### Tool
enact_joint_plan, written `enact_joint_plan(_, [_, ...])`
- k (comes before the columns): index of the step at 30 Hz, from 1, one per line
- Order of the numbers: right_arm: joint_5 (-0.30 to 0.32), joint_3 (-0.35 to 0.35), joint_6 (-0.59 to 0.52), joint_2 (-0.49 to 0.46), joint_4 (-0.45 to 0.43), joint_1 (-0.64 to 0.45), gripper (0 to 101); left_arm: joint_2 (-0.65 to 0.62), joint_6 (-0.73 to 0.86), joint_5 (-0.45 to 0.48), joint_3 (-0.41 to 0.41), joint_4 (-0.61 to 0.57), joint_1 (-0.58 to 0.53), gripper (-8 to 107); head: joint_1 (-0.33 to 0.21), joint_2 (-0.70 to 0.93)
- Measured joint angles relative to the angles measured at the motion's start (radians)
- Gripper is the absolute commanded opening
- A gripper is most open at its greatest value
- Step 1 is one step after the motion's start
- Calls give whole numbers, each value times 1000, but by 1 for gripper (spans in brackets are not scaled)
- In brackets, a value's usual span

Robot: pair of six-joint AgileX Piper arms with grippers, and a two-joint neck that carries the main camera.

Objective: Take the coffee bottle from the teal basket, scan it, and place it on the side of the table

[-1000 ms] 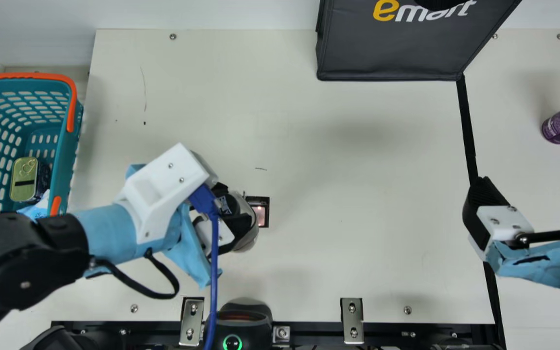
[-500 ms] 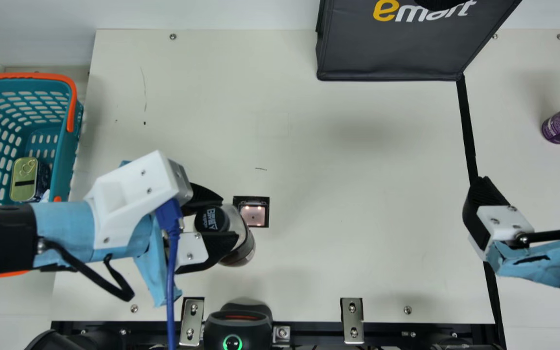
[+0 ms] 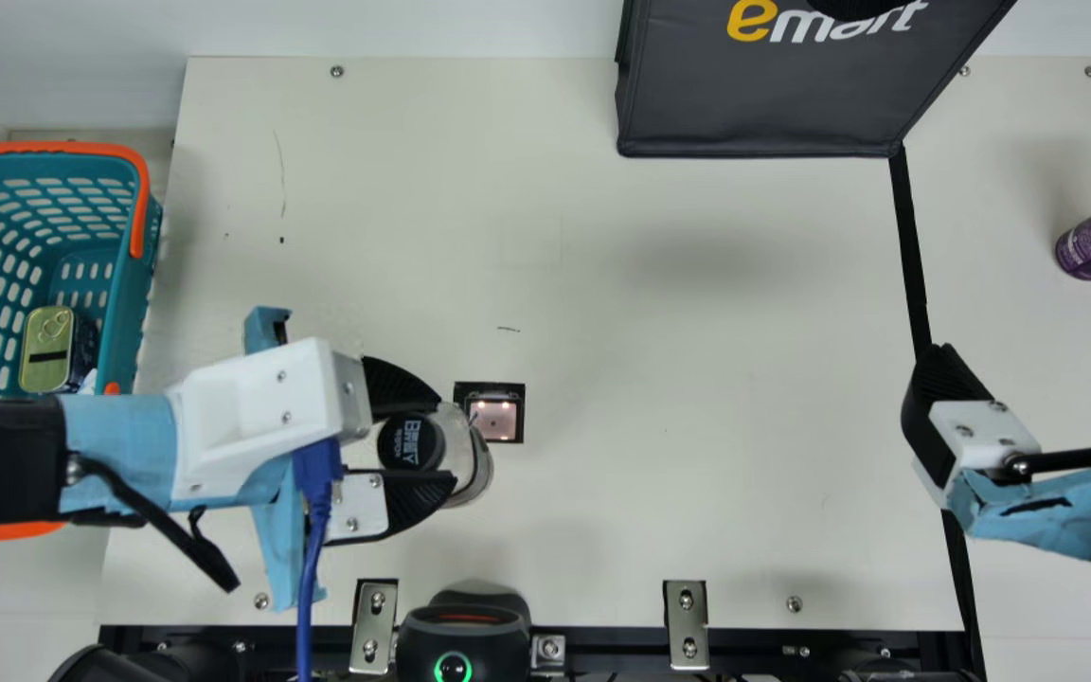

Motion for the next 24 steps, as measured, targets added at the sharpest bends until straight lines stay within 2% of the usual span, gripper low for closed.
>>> enact_joint_plan(12, [0, 0, 0, 0, 0, 0, 95, 8, 147, 0, 15, -10, -16, -8, 0, 0])
enact_joint_plan(17, [0, 0, 0, 0, 0, 0, 95, 27, 125, -38, 13, -4, -33, -8, 0, 0])
enact_joint_plan(24, [0, 0, 0, 0, 0, 0, 95, 91, 12, -155, -18, 29, -108, -8, 0, 0])
